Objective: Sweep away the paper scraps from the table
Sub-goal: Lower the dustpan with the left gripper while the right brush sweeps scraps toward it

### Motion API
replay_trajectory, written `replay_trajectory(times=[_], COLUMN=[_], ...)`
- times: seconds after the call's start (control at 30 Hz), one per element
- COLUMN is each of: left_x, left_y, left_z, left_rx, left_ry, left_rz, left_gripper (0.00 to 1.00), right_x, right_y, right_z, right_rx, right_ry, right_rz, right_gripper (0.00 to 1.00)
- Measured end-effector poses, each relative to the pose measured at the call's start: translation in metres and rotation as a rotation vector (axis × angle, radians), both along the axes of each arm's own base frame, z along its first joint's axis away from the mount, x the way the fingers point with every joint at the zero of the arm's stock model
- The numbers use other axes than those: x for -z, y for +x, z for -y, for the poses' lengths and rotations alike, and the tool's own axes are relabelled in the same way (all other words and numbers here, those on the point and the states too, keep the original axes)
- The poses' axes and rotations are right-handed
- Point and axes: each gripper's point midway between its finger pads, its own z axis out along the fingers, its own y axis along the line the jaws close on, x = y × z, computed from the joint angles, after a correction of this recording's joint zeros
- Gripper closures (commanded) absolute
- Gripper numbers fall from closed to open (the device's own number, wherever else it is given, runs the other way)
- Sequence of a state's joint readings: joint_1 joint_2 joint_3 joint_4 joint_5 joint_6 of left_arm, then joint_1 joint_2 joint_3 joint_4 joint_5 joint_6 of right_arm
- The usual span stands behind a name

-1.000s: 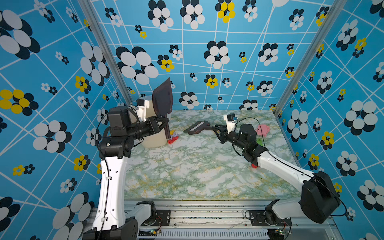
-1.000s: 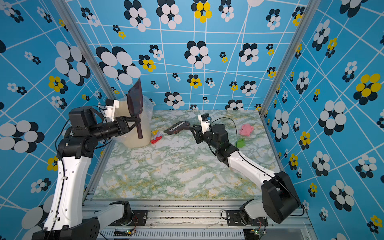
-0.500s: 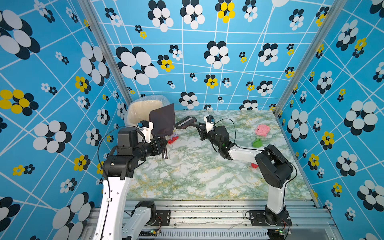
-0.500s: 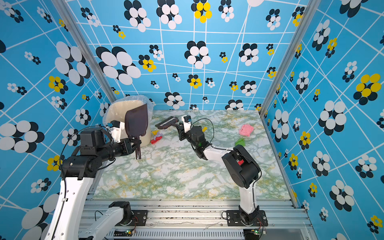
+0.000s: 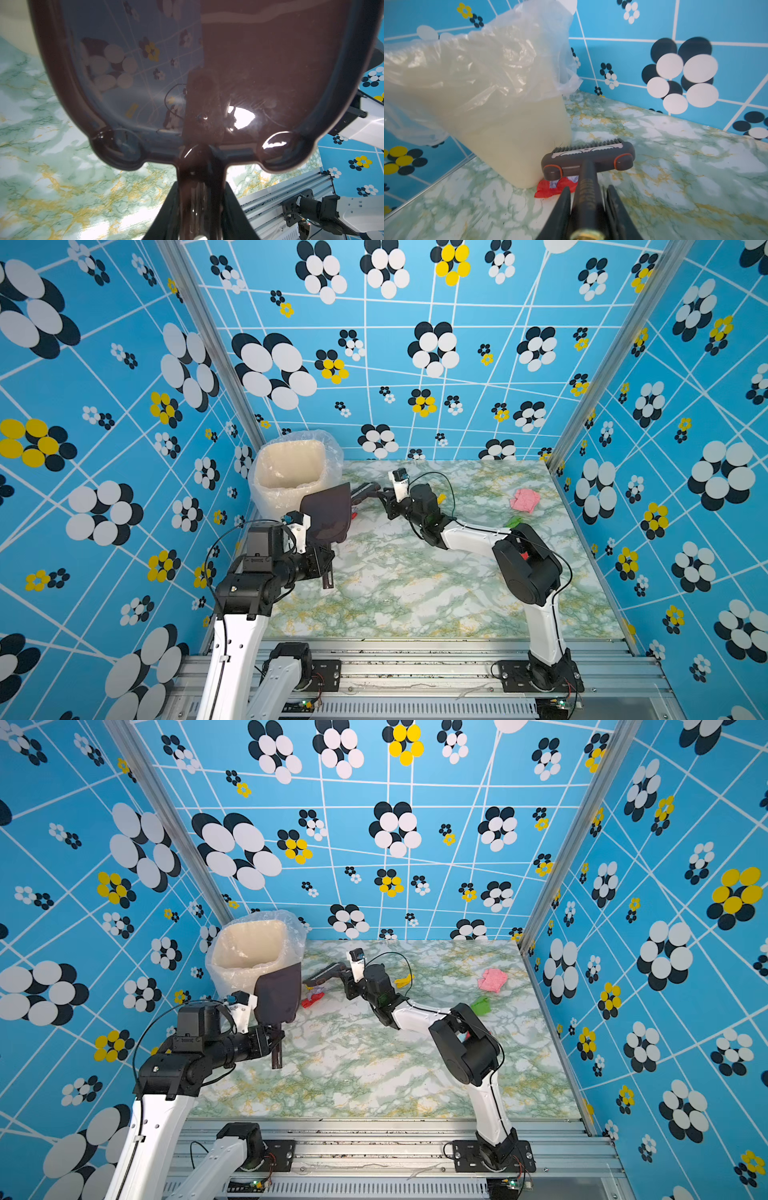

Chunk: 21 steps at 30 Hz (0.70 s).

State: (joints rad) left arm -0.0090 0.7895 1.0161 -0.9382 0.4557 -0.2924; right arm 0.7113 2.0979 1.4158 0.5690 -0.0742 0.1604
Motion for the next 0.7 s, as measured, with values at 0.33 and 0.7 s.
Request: replay_trajectory(times=[0.33, 0.7], left_x=[0.019, 0.036], left_y=[0.008, 0.015], left_z=[0.001, 0.012], left_rx=[-0.038, -0.008], left_ry=[-0.046, -0.058], left_rz=[-0.088, -0.142], left_gripper=[1.00, 1.00], right_x=[0.029, 0.015], right_y=[-0.032, -0.093], right_z=[-0.004, 0.071], right_rx=[-0.099, -0.067], right_ry=[-0.102, -0.209], right_rz=[-0.076, -0.095], right_gripper=[1.00, 1.00])
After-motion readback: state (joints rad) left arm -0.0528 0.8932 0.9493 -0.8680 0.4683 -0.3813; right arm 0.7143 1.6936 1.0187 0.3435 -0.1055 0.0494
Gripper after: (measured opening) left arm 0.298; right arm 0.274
